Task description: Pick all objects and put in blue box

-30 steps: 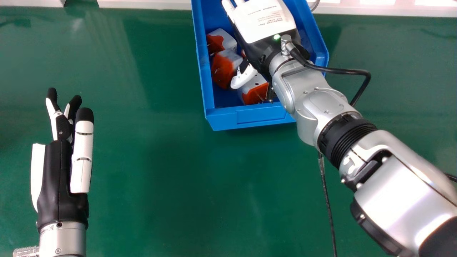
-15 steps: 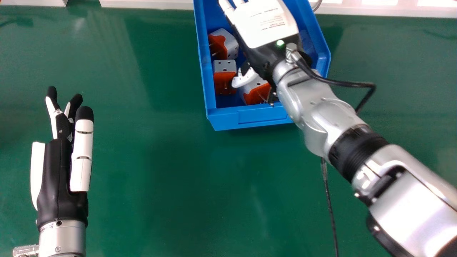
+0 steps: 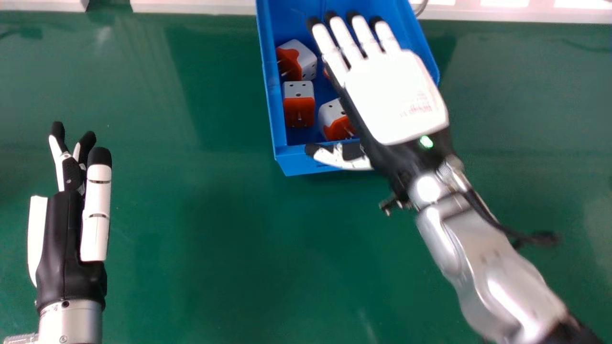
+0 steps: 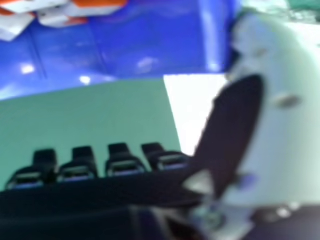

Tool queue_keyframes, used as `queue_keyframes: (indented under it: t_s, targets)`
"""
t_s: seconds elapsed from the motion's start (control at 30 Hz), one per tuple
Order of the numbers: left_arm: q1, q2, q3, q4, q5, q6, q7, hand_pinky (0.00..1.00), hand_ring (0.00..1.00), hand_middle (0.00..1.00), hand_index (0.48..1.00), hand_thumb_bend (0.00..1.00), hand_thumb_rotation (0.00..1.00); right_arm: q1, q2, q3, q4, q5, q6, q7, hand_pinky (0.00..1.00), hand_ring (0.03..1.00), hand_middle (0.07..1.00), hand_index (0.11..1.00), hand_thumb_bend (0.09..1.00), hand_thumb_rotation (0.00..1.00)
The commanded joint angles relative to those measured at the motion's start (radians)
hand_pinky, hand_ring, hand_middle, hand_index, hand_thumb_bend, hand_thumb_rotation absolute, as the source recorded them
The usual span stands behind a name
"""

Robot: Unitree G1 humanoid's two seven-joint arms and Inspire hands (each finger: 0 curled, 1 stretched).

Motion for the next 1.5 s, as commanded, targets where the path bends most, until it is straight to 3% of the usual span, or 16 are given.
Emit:
queue_keyframes:
  t_s: [0.0,0.13,0.27,0.47,0.57,0.67,0.77,0.83,0.97,1.17,1.3,1.47]
  targets:
    - [0.006,0.011,0.013,-0.002,-0.013,-0.011,-0.001,0.97,0.98,0.98,0.964,0.42,1.0,0.098,-0.015,-0.041,-0.115,0.011,-0.024,-0.007,0.91,1.0,1.0,1.0,0.397,0.6]
    - [0.008,0.015,0.022,0.002,-0.009,-0.002,0.001,0.96,0.97,0.97,0.961,0.43,1.0,0.291,-0.053,-0.092,-0.22,0.083,-0.14,-0.039,0.92,1.0,1.0,0.998,0.399,0.63]
    - [0.003,0.022,0.033,0.025,-0.023,-0.009,-0.009,0.95,0.97,0.98,0.966,0.44,1.0,0.457,-0.078,-0.154,-0.279,0.226,-0.278,-0.025,0.94,1.0,1.0,0.998,0.402,0.65]
    - [0.001,0.024,0.039,0.039,-0.02,-0.004,-0.006,0.95,0.97,0.97,0.963,0.44,1.0,0.649,-0.13,-0.244,-0.254,0.416,-0.452,0.039,0.92,1.0,1.0,1.0,0.399,0.71]
    - [0.003,0.025,0.04,0.041,-0.015,0.001,-0.003,0.95,0.97,0.97,0.961,0.45,1.0,0.72,-0.133,-0.299,-0.23,0.466,-0.471,0.065,0.94,1.0,1.0,1.0,0.383,0.77]
    - [0.004,0.024,0.043,0.046,-0.018,-0.001,-0.002,0.94,0.97,0.97,0.959,0.47,1.0,0.761,-0.107,-0.364,-0.221,0.551,-0.466,0.093,0.96,1.0,1.0,1.0,0.386,0.86]
    - [0.003,0.024,0.049,0.062,-0.035,-0.021,-0.013,0.94,0.96,0.97,0.956,0.46,1.0,0.758,-0.054,-0.43,-0.216,0.663,-0.468,0.111,0.97,1.0,1.0,1.0,0.389,0.92]
    - [0.003,0.027,0.051,0.071,-0.042,-0.031,-0.016,0.94,0.96,0.96,0.954,0.47,1.0,0.737,-0.03,-0.458,-0.204,0.69,-0.478,0.116,0.99,1.0,1.0,1.0,0.389,0.97]
    - [0.002,0.029,0.054,0.079,-0.044,-0.032,-0.017,0.95,0.97,0.96,0.954,0.46,1.0,0.675,0.02,-0.501,-0.178,0.75,-0.503,0.121,0.94,1.0,1.0,1.0,0.429,1.0]
    - [0.0,0.03,0.059,0.092,-0.058,-0.042,-0.024,0.95,0.96,0.96,0.949,0.45,1.0,0.609,0.108,-0.527,-0.174,0.754,-0.51,0.101,1.0,1.0,1.0,1.0,0.456,1.0]
    - [0.004,0.03,0.058,0.09,-0.055,-0.049,-0.022,0.94,0.96,0.96,0.943,0.45,1.0,0.603,0.15,-0.537,-0.189,0.766,-0.509,0.113,1.0,1.0,1.0,1.0,0.534,1.0]
    - [0.003,0.03,0.058,0.092,-0.061,-0.052,-0.026,0.94,0.95,0.95,0.939,0.45,1.0,0.605,0.184,-0.54,-0.173,0.782,-0.509,0.133,1.0,1.0,1.0,1.0,0.567,1.0]
